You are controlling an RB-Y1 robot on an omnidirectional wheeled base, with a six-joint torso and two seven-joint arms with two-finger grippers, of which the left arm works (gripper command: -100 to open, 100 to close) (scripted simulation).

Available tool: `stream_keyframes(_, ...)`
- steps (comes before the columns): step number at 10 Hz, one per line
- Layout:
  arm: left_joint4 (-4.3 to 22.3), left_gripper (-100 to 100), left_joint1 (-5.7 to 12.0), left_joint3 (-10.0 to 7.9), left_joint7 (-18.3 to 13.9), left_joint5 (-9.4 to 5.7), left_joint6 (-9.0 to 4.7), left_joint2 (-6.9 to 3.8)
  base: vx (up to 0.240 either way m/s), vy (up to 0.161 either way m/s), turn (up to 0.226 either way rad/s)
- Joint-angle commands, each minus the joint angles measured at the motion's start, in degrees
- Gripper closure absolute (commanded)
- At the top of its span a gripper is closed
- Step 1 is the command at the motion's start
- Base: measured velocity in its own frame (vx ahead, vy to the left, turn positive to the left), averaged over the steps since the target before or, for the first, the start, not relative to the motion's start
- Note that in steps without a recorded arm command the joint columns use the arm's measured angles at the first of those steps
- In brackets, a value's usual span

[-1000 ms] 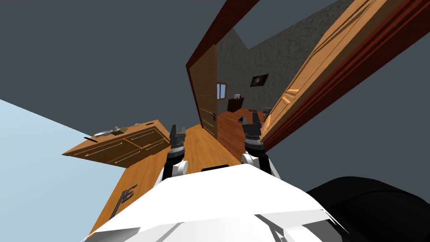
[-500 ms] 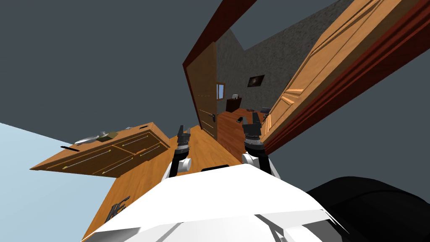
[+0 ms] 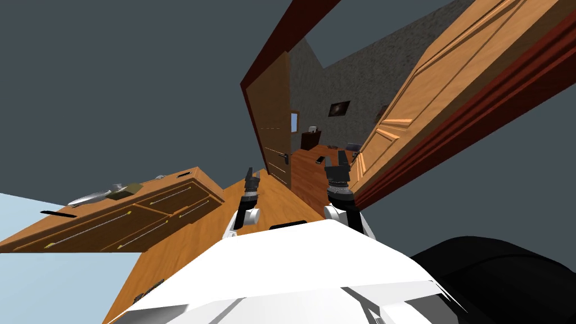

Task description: Push the door open

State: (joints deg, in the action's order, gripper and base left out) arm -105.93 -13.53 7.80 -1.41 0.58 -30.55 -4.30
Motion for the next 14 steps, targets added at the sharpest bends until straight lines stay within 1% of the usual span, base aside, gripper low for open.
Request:
stream_keyframes(1,1.7,-100,0.83,0.07,-0.2,-0.11,-0.21,-0.11,0.059,0.055,-0.037)
stream_keyframes(4,6.6,-100,4.06,0.89,-0.6,-0.42,-0.17,-0.41,0.061,0.057,-0.080)
stream_keyframes(10,17.6,-100,10.89,2.63,-1.7,-1.07,-0.09,-0.67,0.085,0.091,-0.097)
stream_keyframes(11,17.7,-100,10.89,2.63,-1.7,-1.07,-0.09,-0.67,0.047,0.058,-0.023)
stream_keyframes(14,23.2,-100,14.38,3.51,-2.2,-1.40,-0.05,-0.69,0.060,0.074,-0.085)
